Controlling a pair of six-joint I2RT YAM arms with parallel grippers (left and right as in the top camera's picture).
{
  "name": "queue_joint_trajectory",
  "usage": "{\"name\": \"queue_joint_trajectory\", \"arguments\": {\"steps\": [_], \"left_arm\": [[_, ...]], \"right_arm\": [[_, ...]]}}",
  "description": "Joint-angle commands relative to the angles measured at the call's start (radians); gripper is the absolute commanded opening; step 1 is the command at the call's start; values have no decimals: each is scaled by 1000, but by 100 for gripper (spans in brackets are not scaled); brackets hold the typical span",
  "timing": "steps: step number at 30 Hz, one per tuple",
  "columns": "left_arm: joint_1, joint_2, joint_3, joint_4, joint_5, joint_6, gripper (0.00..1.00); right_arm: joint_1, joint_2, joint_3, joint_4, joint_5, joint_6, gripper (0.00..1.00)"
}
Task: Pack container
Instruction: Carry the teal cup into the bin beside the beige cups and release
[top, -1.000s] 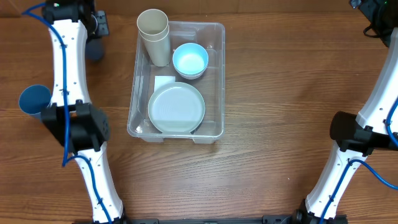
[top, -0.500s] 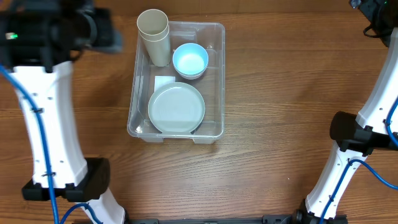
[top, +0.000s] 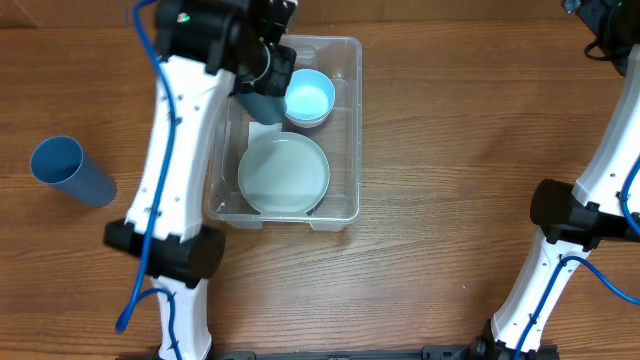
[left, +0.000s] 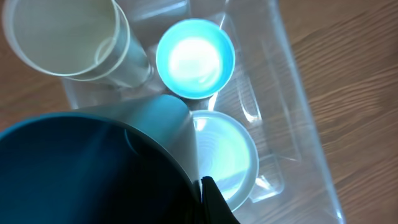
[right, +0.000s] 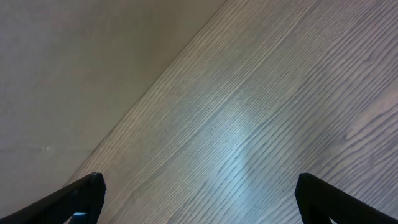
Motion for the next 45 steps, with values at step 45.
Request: {"name": "queue_joint_trajectory", "arguments": {"steps": [45], "left_arm": [[5,291,-4,29,-140,14,20]], "right_arm": [[1,-8,6,2,3,-3,100]]}}
